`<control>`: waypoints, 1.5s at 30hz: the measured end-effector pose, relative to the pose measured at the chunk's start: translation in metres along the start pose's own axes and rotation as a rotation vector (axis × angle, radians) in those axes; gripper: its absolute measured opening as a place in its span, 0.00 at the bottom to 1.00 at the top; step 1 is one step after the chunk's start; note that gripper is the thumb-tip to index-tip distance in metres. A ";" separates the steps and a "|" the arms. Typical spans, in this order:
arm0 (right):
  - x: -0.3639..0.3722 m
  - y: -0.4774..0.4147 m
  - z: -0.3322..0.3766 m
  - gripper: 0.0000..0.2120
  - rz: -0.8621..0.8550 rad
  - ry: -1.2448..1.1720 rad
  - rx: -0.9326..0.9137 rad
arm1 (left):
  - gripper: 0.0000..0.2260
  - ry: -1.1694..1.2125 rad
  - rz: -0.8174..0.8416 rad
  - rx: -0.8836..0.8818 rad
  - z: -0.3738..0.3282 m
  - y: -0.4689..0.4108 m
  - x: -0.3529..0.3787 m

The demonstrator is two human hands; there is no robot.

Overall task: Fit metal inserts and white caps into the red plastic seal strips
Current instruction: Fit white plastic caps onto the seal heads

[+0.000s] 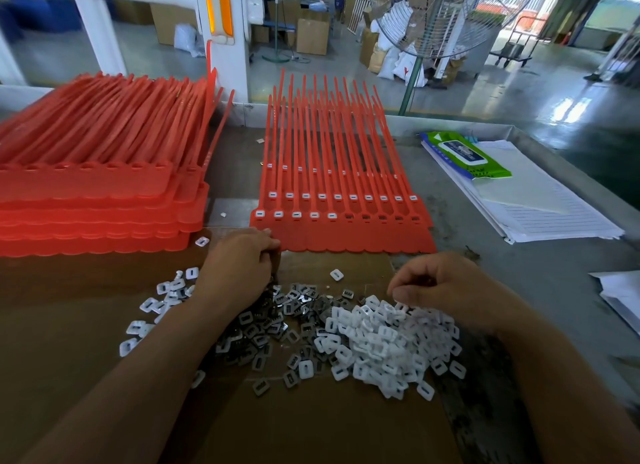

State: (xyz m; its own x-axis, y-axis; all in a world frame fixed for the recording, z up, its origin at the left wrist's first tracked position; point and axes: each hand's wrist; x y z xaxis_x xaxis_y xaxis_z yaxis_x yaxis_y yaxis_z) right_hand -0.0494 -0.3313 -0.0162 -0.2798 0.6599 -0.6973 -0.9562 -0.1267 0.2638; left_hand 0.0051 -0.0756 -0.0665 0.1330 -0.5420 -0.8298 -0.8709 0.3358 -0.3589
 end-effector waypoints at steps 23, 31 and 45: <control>0.001 -0.105 0.027 0.04 -0.367 -0.067 0.080 | 0.15 0.006 -0.018 0.002 -0.004 0.001 -0.002; 0.013 -0.121 0.030 0.05 -0.342 -0.061 0.109 | 0.16 0.013 -0.010 -0.001 -0.004 0.000 -0.003; 0.014 -0.125 0.031 0.02 -0.356 -0.001 0.150 | 0.16 0.019 0.011 -0.014 -0.005 0.001 -0.004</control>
State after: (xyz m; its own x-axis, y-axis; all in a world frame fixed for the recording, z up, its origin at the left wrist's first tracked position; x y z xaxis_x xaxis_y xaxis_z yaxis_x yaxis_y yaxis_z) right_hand 0.0691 -0.2830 -0.0385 0.0681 0.6440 -0.7620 -0.9702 0.2209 0.0999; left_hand 0.0019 -0.0772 -0.0616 0.1148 -0.5530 -0.8252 -0.8787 0.3310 -0.3441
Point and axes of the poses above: each hand's wrist, its own y-axis away from the middle knuckle, its own x-axis out of the palm, z = x × y, and after that the axes turned 14 degrees about x, right-handed
